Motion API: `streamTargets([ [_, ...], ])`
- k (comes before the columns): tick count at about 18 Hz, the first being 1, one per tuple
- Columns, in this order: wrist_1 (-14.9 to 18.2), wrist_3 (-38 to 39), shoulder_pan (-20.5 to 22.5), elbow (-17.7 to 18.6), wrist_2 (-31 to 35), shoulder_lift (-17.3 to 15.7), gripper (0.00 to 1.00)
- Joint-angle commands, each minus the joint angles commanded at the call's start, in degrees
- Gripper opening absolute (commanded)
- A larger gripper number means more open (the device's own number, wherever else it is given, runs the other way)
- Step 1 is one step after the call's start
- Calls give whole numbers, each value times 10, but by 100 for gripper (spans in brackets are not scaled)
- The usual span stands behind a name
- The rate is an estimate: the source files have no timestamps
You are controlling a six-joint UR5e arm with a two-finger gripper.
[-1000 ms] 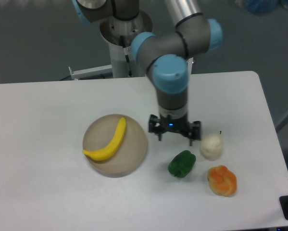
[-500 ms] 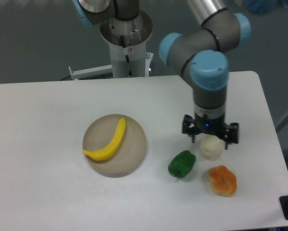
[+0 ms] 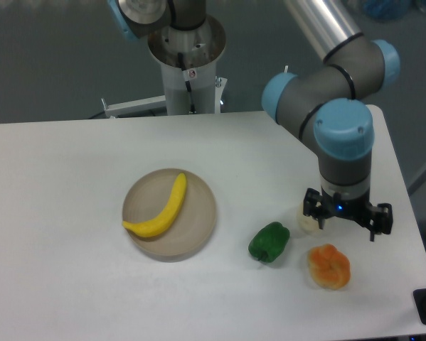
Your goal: Place bananas on a plate
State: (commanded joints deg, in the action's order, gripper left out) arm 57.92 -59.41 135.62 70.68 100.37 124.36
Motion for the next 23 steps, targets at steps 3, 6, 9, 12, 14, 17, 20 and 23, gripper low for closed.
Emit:
streamTargets([
  [3, -2, -1, -11, -31, 0, 25, 100],
  [6, -4, -18, -15, -47, -1, 40, 100],
  [9, -5, -27, -18, -52, -6, 42, 100],
  [12, -5, -33, -18, -54, -7, 44, 100],
  [14, -5, -33, -22, -55, -7, 44, 100],
  [17, -6, -33, -25, -55, -7, 42, 100],
  [20, -6, -33, -25, -55, -9, 43, 100],
  [23, -7, -34, -25, -55, -10, 43, 100],
])
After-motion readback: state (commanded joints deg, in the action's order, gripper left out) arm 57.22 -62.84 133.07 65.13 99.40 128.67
